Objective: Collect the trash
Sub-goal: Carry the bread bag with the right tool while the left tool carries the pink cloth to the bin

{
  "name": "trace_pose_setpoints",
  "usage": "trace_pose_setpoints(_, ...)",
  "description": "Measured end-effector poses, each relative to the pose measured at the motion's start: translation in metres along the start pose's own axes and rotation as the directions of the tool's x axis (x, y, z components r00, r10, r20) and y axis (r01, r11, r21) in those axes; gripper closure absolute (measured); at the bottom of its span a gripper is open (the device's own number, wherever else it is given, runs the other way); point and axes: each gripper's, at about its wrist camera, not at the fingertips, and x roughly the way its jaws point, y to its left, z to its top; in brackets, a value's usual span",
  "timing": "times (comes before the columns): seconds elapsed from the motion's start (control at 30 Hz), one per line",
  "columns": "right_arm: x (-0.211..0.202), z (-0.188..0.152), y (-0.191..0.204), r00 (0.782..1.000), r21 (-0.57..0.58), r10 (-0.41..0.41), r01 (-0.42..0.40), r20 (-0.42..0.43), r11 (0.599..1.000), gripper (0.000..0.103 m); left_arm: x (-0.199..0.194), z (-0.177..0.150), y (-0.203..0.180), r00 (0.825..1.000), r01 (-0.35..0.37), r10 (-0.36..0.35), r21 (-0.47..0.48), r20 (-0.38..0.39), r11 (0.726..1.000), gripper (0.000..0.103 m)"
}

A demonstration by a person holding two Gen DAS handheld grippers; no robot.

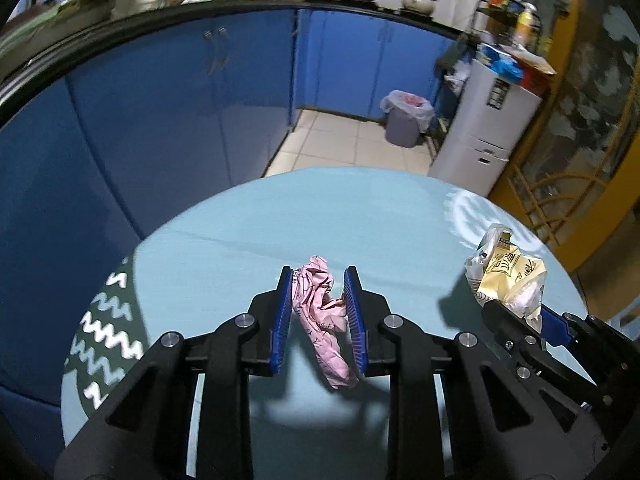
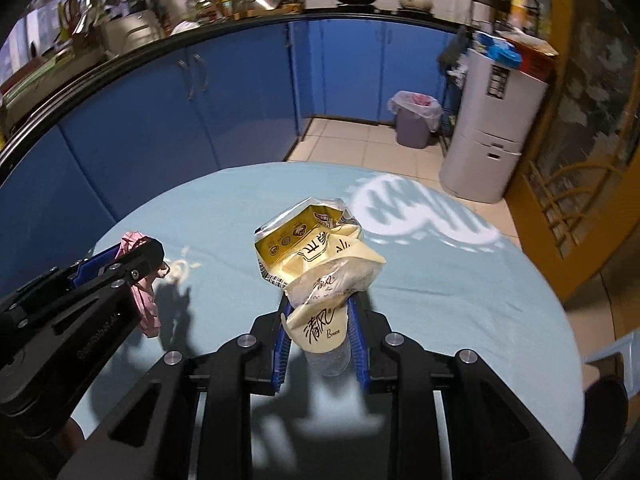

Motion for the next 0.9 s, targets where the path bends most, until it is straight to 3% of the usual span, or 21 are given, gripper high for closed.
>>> trace_pose_setpoints(0.47,-0.056,-0.041,-0.114,0.994,0.172,-0.106,0.098,0.039,0.980,0.078,-0.029,-0.018,-0.132,0.994,0.097,-0.103,0.189,0.025,0.977,0.076)
trace_pose_setpoints(0.9,-0.105,-0.099,-0.222,0.977,0.355,-0.212,0.189,0.027,0.916,0.078,-0.053,-0.055,-0.262,0.975,0.208,-0.221,0.367,-0.006,0.906,0.076)
